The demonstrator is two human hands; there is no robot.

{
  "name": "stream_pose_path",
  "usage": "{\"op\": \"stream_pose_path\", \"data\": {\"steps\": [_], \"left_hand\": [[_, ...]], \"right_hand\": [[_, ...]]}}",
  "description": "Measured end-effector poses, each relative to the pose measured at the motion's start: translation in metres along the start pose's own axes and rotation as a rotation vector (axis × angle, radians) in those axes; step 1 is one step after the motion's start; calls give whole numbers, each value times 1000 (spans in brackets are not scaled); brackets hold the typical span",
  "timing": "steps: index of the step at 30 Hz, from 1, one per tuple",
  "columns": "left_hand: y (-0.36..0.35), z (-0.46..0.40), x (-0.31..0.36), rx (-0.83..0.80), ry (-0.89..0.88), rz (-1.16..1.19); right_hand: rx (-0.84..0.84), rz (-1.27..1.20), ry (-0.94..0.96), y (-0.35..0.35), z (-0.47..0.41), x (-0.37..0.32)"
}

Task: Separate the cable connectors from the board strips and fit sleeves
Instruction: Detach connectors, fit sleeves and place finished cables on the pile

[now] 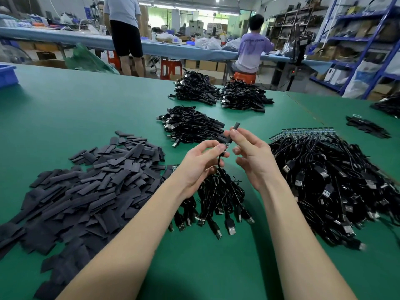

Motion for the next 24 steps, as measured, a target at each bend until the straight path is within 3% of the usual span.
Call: {"op": "stream_pose_path", "data": {"steps": [16, 24], "left_hand": [[0, 1, 1, -14, -16, 21], [0, 2, 2, -18, -34, 56]], "right_hand": [[-17, -178, -4, 3, 0, 1], [-37, -122, -11, 0, 2, 2]]}}
Point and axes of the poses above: each hand's wrist, its own z-axis away from the middle knuckle, its own y-axis out of the back of the hand, x = y × z, the point moved 6 cm from there along -z, towards the middle knuckle, and after that the axes turned 15 degrees about -z, right-handed, at the moved point
